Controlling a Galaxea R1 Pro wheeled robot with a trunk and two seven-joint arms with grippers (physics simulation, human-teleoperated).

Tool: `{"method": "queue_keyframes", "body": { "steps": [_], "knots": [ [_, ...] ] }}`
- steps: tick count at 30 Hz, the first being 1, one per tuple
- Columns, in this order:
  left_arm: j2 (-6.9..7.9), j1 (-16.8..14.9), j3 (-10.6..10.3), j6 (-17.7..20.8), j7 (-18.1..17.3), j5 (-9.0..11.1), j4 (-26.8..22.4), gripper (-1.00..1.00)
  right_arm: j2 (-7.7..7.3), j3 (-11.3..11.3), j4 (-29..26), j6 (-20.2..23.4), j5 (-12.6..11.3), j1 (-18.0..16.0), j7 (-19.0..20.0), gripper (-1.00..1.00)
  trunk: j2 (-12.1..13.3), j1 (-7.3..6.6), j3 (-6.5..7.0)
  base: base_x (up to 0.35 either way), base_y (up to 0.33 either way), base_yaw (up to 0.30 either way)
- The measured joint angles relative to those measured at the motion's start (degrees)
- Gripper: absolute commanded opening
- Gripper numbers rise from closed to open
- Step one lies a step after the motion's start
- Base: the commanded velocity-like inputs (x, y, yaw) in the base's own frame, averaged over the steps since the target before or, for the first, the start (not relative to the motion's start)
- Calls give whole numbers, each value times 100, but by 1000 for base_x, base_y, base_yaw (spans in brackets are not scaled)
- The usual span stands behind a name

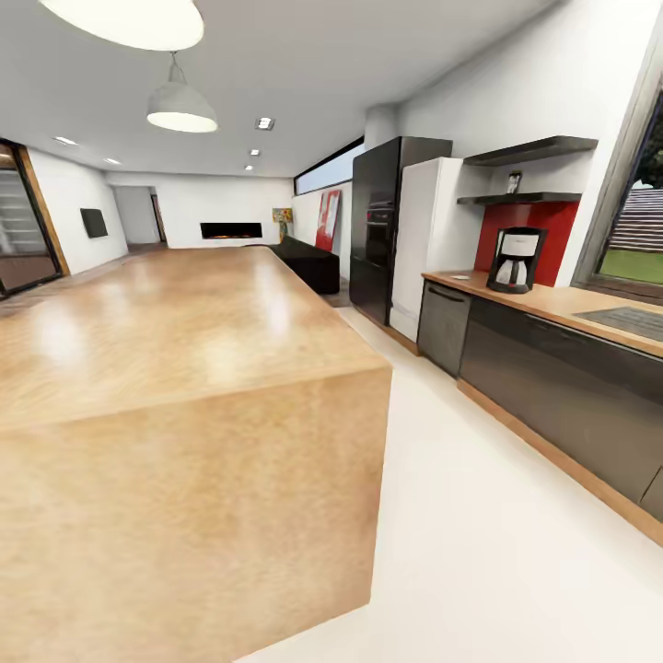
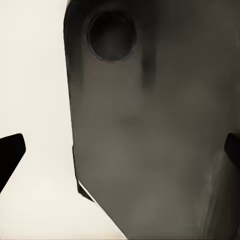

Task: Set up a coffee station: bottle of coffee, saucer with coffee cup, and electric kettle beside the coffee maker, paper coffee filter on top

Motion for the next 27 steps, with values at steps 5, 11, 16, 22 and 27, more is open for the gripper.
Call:
{"method": "queue_keyframes", "body": {
  "steps": [5, 11, 16, 22, 27],
  "knots": [
    [-22, 0, -9, 32, -8, -6, -22, 100, 105, -2, -76, 15, -2, -9, -16, 100, 1, 0, 2, 0, 0, 0],
    [-9, -1, -8, -23, -8, -14, -24, 100, 215, -12, -221, 2, -12, -9, -13, 100, 1, 0, 2, 0, 0, 0],
    [-16, -1, 7, -30, -8, -9, -23, 100, 257, -22, -240, 3, -33, -10, 1, 100, 1, 0, 2, 0, 0, 0],
    [-17, -1, -6, -25, -8, -6, -24, 100, 271, -23, -374, -40, -47, -9, 21, 100, 1, 1, 2, 0, 0, -118],
    [-14, -8, -16, -23, -7, -9, -24, 100, 280, -22, -400, -47, -47, -9, 24, 100, 120, -65, 51, 0, 0, -261]
  ]
}}
